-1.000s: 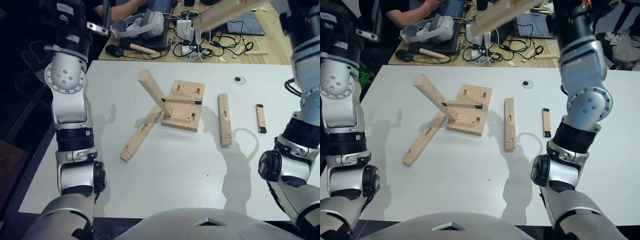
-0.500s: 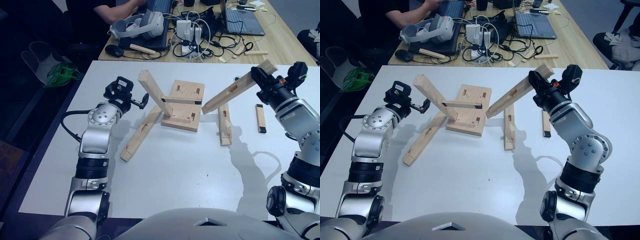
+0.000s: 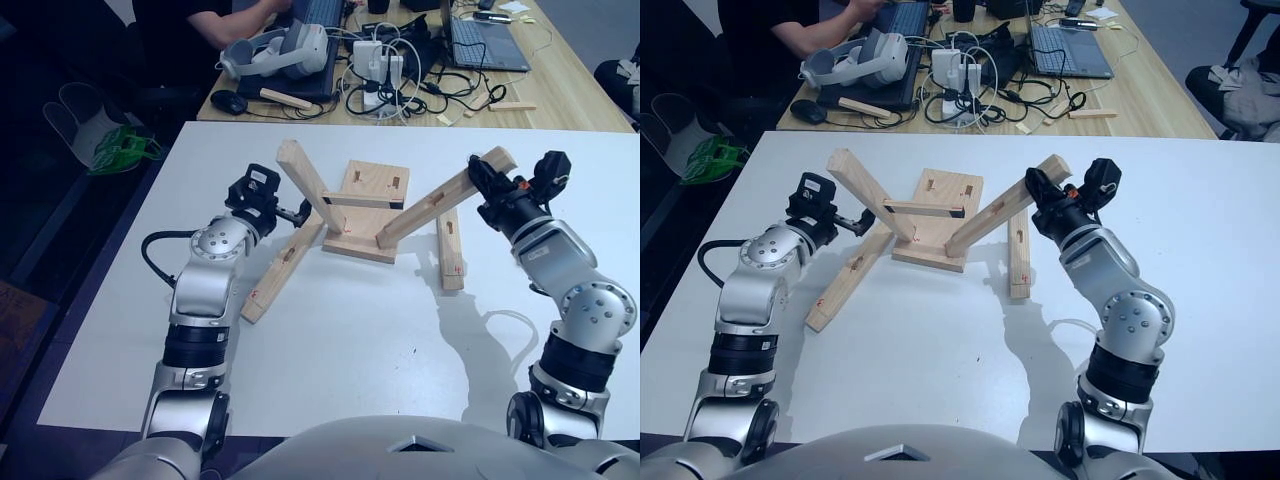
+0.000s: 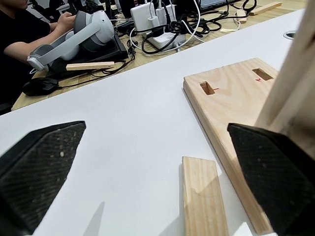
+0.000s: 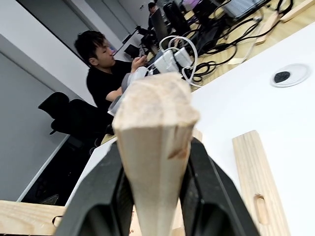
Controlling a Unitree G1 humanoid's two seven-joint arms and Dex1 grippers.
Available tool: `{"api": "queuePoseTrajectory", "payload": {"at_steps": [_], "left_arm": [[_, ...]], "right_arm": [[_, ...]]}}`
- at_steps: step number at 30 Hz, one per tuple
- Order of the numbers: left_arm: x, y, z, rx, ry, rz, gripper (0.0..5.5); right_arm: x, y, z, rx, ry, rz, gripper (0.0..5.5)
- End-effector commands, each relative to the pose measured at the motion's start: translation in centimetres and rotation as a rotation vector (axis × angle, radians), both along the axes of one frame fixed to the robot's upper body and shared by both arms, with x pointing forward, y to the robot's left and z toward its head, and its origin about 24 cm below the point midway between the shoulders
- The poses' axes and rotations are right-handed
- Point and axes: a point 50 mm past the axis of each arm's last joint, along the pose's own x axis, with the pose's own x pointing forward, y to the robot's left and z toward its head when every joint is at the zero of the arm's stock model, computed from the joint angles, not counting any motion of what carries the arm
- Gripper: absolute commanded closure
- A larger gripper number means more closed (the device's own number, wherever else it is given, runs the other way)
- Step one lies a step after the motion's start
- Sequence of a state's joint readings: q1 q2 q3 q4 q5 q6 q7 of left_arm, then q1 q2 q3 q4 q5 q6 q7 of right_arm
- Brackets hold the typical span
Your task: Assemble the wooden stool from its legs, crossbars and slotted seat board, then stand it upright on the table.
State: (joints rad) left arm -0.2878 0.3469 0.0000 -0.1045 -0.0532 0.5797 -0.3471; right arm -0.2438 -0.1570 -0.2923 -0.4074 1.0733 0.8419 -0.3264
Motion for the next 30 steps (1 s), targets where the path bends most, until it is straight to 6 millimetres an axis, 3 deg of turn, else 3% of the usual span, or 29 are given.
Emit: {"api": "queuePoseTrajectory", "payload": {"at_steps": [1,13,19,30], "left_arm": [[0.2,-0.1,0.6,-0.022,-0.012,0.008,0.1],[0.2,-0.3,0.6,-0.036,-0.026,0.032,0.1],[0.4,-0.6,0.6,-0.044,-0.04,0.044,0.1],[0.5,-1.5,0.4,-0.083,-0.061,0.079,0.1]], "right_arm": [[-0.1,-0.3,-0.5,-0.067,0.023,-0.061,4.48],[1.0,-1.5,-0.9,-0.153,0.067,-0.099,4.48],[2.5,-2.4,-0.4,-0.223,0.1,0.072,4.48],[4.9,-4.0,2.2,-0.405,0.069,0.289,4.48]]}}
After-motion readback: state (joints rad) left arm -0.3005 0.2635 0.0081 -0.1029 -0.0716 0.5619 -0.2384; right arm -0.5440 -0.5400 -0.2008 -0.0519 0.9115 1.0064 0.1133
